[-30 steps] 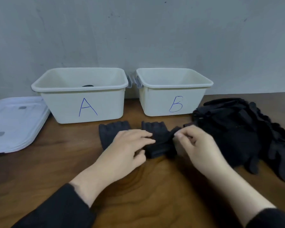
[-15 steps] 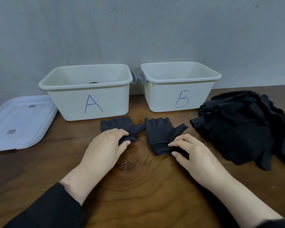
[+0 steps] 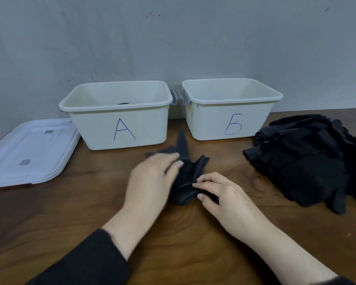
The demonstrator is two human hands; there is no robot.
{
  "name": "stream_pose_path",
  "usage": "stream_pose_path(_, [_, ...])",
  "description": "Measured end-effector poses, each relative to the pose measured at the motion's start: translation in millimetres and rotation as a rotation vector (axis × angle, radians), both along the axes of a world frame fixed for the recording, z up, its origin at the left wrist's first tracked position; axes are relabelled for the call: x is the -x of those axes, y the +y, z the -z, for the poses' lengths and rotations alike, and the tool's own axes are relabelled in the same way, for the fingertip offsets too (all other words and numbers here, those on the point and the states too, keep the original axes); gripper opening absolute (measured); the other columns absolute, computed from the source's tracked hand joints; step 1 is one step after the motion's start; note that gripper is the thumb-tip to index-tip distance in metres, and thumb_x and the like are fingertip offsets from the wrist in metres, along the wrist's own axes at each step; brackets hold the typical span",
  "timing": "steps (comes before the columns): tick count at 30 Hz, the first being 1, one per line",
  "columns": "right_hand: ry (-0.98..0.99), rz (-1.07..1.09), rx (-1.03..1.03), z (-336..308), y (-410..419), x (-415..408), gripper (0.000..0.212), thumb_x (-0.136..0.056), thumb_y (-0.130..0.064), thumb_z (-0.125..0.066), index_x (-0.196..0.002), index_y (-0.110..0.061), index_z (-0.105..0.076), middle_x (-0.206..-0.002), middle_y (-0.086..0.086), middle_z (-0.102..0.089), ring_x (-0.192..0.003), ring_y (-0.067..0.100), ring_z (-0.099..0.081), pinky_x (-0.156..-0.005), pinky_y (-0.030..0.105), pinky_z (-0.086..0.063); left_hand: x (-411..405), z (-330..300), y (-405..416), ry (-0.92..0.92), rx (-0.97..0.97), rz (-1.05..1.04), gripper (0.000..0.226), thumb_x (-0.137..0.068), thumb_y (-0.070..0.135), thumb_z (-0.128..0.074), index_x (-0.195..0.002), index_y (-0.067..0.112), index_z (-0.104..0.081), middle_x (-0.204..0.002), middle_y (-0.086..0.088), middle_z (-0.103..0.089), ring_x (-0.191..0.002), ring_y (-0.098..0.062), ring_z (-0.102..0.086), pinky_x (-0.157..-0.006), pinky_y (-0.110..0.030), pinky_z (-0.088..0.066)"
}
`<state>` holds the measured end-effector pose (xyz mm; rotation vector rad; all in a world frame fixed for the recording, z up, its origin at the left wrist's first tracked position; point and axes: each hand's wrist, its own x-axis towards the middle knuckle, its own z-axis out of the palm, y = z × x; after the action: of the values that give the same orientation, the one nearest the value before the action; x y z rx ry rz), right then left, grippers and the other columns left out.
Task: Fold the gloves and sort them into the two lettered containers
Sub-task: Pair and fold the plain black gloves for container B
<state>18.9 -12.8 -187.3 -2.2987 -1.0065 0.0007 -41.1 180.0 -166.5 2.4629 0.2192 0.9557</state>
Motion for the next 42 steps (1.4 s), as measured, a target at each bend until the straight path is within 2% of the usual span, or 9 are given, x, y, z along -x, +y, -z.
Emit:
stream_pose_path(6, [0.105,0.251,-0.084,-5.1,-9.9,0.9,0.021,-0.102,-0.034,-0.054,-0.118,-0.038,-0.066,-0.110,-0.024,-0.065,-0.105,-0.005,-0.059,-0.082,0.004,-0.044,9.5,14.5,-10.8,0.425,-0.227,0.209,0.078,-0.092,0.063,-0.050,-0.157,0.029,-0.022,-0.150,0.014,-0.042,-0.136,-0.008,-0.035,-0.110,-0.022,-0.026])
stream_pose_path(10, [0.143,0.173,-0.004,-7.7,-0.3,9.8,0.037,-0.105,-0.040,-0.046,-0.140,-0.036,-0.057,-0.133,-0.017,-0.062,-0.139,0.002,-0.041,-0.115,0.014,-0.028,4.1,15.0,-5.6,0.401,-0.317,0.205,0.066,-0.098,0.053,-0.049,-0.155,0.028,-0.028,-0.145,0.013,-0.044,-0.128,-0.009,-0.039,-0.105,-0.025,-0.032])
stream_pose_path(13, [0.083,0.075,0.085,-8.9,17.6,14.0,0.043,-0.108,-0.036,-0.040,-0.150,-0.031,-0.045,-0.147,-0.020,-0.047,-0.134,-0.017,-0.017,-0.110,0.001,0.001,4.2,11.8,9.1,0.405,-0.338,0.150,0.058,-0.100,0.042,-0.051,-0.153,0.027,-0.033,-0.138,0.010,-0.050,-0.122,-0.012,-0.046,-0.100,-0.029,-0.039])
stream_pose_path(18, [-0.002,-0.089,0.208,0.9,56.0,17.5,0.048,-0.110,-0.036,-0.032,-0.157,-0.028,-0.031,-0.160,-0.015,-0.035,-0.150,-0.006,-0.016,-0.127,0.034,-0.002,18.3,4.3,46.7,0.467,-0.355,0.055,0.050,-0.099,0.031,-0.055,-0.147,0.027,-0.045,-0.131,0.008,-0.056,-0.116,-0.016,-0.052,-0.095,-0.034,-0.044])
stream_pose_path(22, [-0.032,-0.186,0.222,2.8,87.0,23.1,0.049,-0.111,-0.034,-0.027,-0.159,-0.026,-0.027,-0.163,-0.014,-0.030,-0.152,-0.001,-0.013,-0.127,0.040,0.001,33.4,-4.9,74.3,0.582,-0.299,-0.006,0.047,-0.094,0.034,-0.060,-0.140,0.030,-0.052,-0.125,0.011,-0.056,-0.113,-0.013,-0.055,-0.093,-0.034,-0.048])
stream_pose_path(27, [-0.046,-0.269,0.226,6.2,109.1,26.1,0.049,-0.111,-0.033,-0.025,-0.159,-0.025,-0.027,-0.164,-0.011,-0.030,-0.153,0.002,-0.013,-0.127,0.044,0.001,49.4,-17.3,93.6,0.739,-0.255,-0.053,0.050,-0.090,0.065,-0.051,-0.130,0.035,-0.060,-0.120,0.015,-0.058,-0.106,-0.008,-0.057,-0.090,-0.034,-0.051])
stream_pose_path(31, [0.072,-0.199,0.059,-3.5,101.5,26.0,0.046,-0.110,-0.034,-0.034,-0.155,-0.029,-0.037,-0.155,-0.009,-0.046,-0.145,0.006,-0.033,-0.127,0.036,-0.015,45.6,-20.8,83.2,0.475,-0.200,-0.112,0.065,-0.084,0.072,-0.026,-0.107,0.032,-0.071,-0.107,0.014,-0.062,-0.100,-0.009,-0.056,-0.085,-0.034,-0.049])
stream_pose_path(36, [0.130,0.108,-0.245,-14.3,60.5,-0.9,0.032,-0.106,-0.037,-0.046,-0.133,-0.033,-0.061,-0.123,-0.017,-0.068,-0.116,-0.002,-0.059,-0.099,0.016,-0.048,21.9,-22.3,23.6,0.130,-0.115,-0.050,0.039,-0.096,0.047,-0.040,-0.108,0.025,-0.070,-0.101,0.012,-0.065,-0.094,-0.004,-0.054,-0.079,-0.024,-0.042])
stream_pose_path(42, [0.039,0.351,-0.336,-17.8,-11.7,-32.9,0.019,-0.103,-0.034,-0.053,-0.103,-0.029,-0.071,-0.087,-0.017,-0.068,-0.086,0.000,-0.063,-0.074,0.015,-0.049,-27.9,9.5,-49.1,0.197,0.097,0.132,0.027,-0.099,0.041,-0.047,-0.119,0.033,-0.063,-0.105,0.021,-0.061,-0.097,0.001,-0.056,-0.084,-0.018,-0.047])
